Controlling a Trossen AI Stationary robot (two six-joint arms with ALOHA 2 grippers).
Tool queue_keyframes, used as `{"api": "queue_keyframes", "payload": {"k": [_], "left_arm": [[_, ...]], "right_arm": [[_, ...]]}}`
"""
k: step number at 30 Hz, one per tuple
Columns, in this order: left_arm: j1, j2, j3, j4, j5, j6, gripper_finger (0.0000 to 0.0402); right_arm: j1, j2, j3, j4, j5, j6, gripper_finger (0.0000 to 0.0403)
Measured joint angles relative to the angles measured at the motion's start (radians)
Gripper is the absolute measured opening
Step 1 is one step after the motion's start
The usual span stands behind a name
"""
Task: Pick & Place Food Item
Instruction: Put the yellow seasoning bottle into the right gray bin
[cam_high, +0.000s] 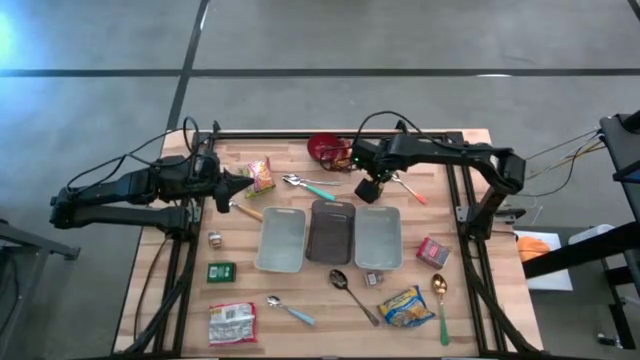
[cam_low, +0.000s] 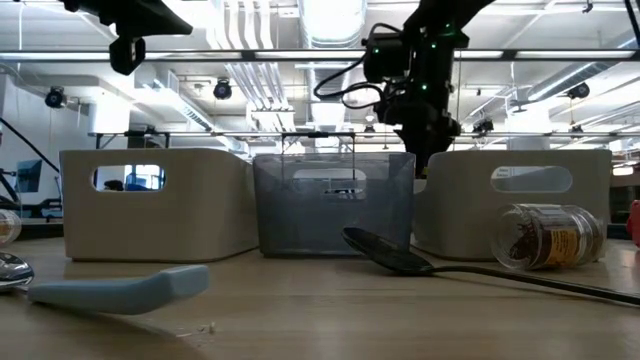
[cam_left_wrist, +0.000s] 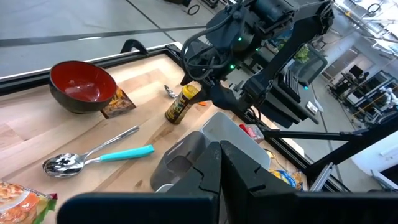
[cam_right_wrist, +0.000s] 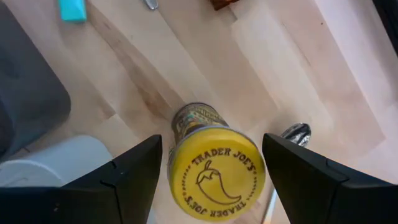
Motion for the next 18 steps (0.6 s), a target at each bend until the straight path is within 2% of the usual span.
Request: {"api": "queue_keyframes", "payload": {"k": [18], "left_arm": [[0.000,0.000,0.000,-0.010,0.000,0.004,0.0008]], "right_arm": [[0.002,-0.011,-0.018,-0.050,0.008,0.065,0.0276]]}}
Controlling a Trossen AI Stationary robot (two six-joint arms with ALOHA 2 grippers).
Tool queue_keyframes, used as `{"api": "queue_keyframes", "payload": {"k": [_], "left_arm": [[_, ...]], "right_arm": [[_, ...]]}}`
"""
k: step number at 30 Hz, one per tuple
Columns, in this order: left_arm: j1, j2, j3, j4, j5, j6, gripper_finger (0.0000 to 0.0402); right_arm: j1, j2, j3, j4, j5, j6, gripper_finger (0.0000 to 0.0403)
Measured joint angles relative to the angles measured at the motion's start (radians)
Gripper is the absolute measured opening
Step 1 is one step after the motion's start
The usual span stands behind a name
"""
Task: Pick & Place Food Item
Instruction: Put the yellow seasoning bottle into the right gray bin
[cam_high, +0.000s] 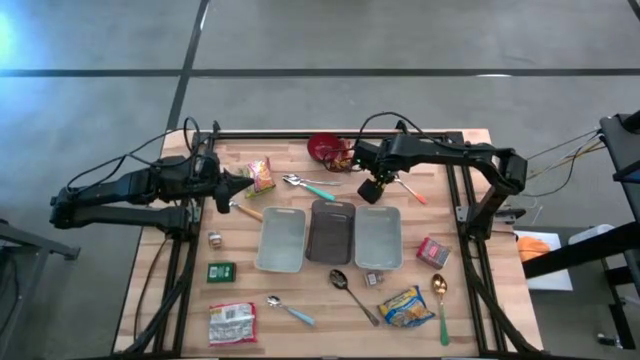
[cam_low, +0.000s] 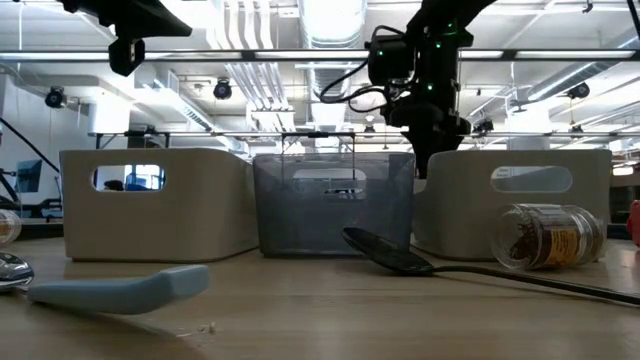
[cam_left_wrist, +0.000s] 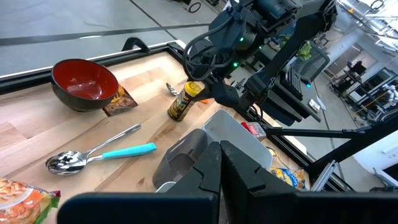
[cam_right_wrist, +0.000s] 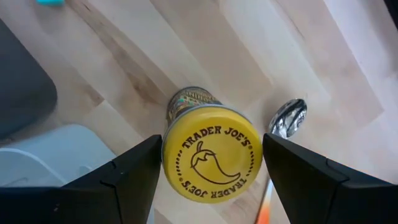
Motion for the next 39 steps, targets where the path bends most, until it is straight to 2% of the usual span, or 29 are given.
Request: {"api": "queue_keyframes", "payload": {"k": [6,11,23,31,39], "left_arm": [[0.000,0.000,0.000,0.000,0.000,0.000,0.0008],[0.000,0.000,0.000,-0.001,0.000,0.000,0.0008],[0.000,0.000,0.000,-0.001,0.000,-0.001,0.0008],[0.000,0.000,0.000,-0.001,0.000,-0.001,0.0008],[0.000,-0.001,0.000,-0.001,0.000,-0.001,0.0008]], "right_arm": [[0.000,0.009,-0.004,0.002,0.000,0.014,0.0272],[0.000,0.009,-0.005,0.002,0.001,0.020,0.0229],[0.000,0.004,-0.006,-0.004,0.002,0.033,0.0228],[0.012,-0.057,0.082,-0.162,-0.005,-0.003,0.0228],[0.085,-0.152,0.193,-0.291,-0.036,0.010,0.0228]]}}
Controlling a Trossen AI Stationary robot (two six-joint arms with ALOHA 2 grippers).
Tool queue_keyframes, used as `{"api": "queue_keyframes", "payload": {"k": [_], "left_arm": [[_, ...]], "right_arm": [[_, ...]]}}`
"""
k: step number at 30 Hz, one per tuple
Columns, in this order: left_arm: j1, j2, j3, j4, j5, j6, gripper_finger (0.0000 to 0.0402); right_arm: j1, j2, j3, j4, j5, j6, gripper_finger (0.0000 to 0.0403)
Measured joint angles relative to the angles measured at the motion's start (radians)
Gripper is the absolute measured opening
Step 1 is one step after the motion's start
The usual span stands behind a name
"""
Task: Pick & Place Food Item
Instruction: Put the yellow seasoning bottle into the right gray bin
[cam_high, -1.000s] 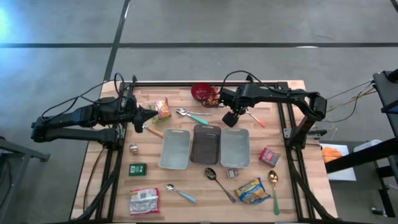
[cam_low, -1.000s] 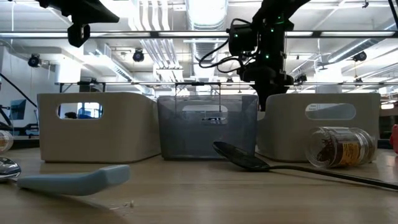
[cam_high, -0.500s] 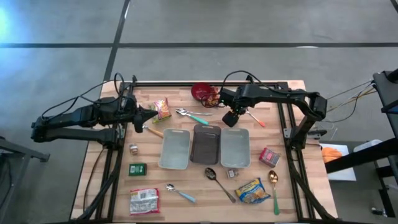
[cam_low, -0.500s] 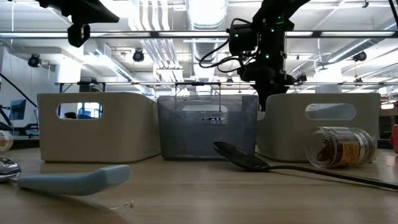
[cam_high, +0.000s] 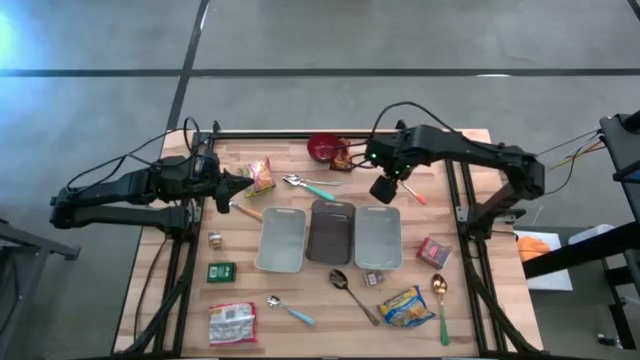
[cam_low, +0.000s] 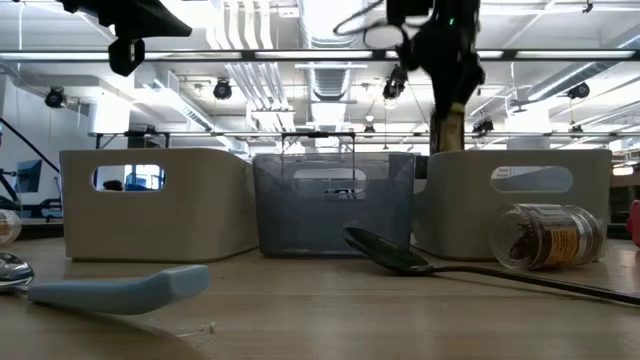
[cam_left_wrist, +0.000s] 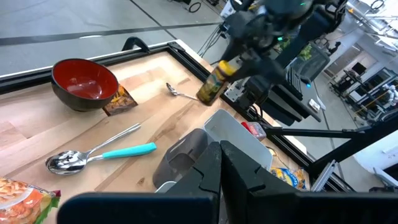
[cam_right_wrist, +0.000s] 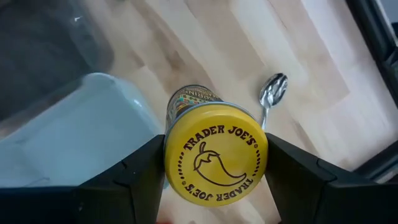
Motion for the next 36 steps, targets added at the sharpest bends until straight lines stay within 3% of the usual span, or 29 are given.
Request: {"api": "queue_keyframes", "payload": {"k": [12,18,36], "left_arm": [[0.000,0.000,0.000,0.000,0.000,0.000,0.0008],[0.000,0.001,0.000,0.000,0.000,0.001,0.0008],[0.000,0.001,0.000,-0.011,0.000,0.001,0.0008]], "right_arm": [[0.226,-0.036,0.036,-0.072,-0.046,-0.008,0.0228],[0.340,-0.035,0.030,-0.056,0.079,-0.049,0.0228],[0.362,-0.037,-0.278,0.185,0.034,0.019,0.0228]]}}
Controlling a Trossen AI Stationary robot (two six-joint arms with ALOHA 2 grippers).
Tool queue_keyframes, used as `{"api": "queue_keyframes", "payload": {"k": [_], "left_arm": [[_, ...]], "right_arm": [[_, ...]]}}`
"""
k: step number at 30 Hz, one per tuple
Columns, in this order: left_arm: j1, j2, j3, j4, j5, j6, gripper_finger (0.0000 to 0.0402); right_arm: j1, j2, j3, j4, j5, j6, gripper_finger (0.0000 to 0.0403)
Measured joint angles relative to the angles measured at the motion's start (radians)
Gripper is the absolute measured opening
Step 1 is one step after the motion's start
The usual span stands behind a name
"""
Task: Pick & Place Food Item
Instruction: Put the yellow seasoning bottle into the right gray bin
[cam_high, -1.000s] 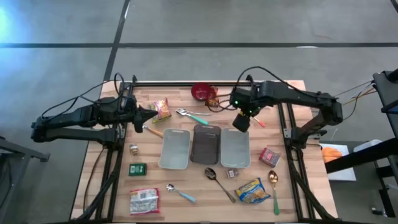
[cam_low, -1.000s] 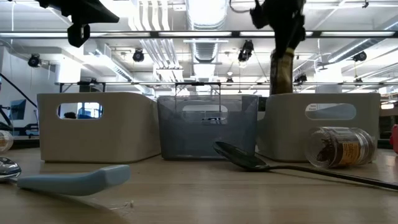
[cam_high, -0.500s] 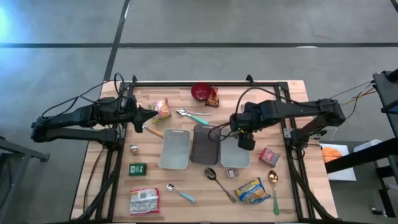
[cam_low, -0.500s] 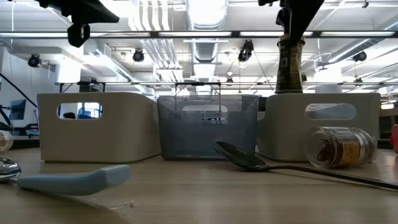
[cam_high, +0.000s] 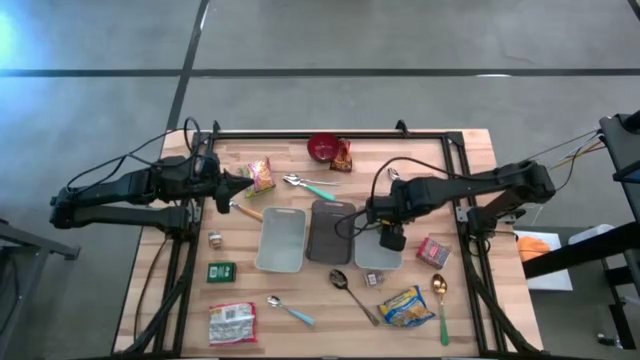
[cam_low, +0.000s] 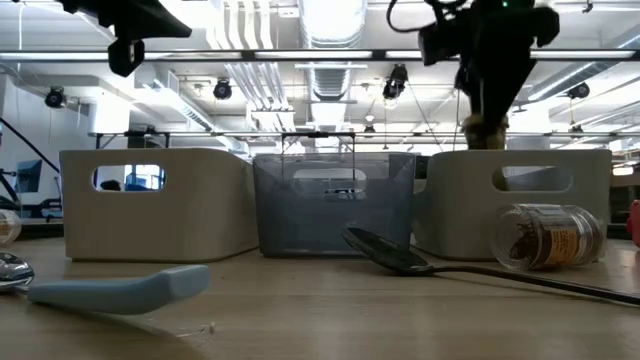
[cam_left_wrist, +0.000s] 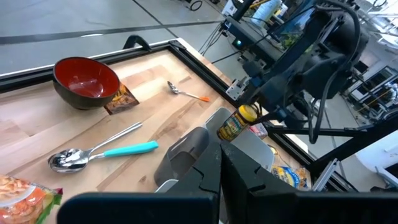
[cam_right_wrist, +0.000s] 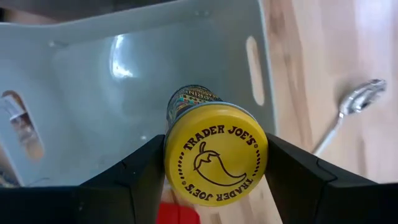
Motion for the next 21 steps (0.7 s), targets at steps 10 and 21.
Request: {"api": "queue_keyframes", "payload": {"k": [10,21], "left_arm": [[0.000,0.000,-0.001,-0.034,0.000,-0.008,0.0008],[0.000,0.000,-0.001,-0.034,0.000,-0.008,0.0008]], "right_arm": [[0.000,-0.001,-0.126,0.118,0.007,0.011,0.0228],[-0.001,-0.001,-0.113,0.118,0.004,0.014,0.0322]]}}
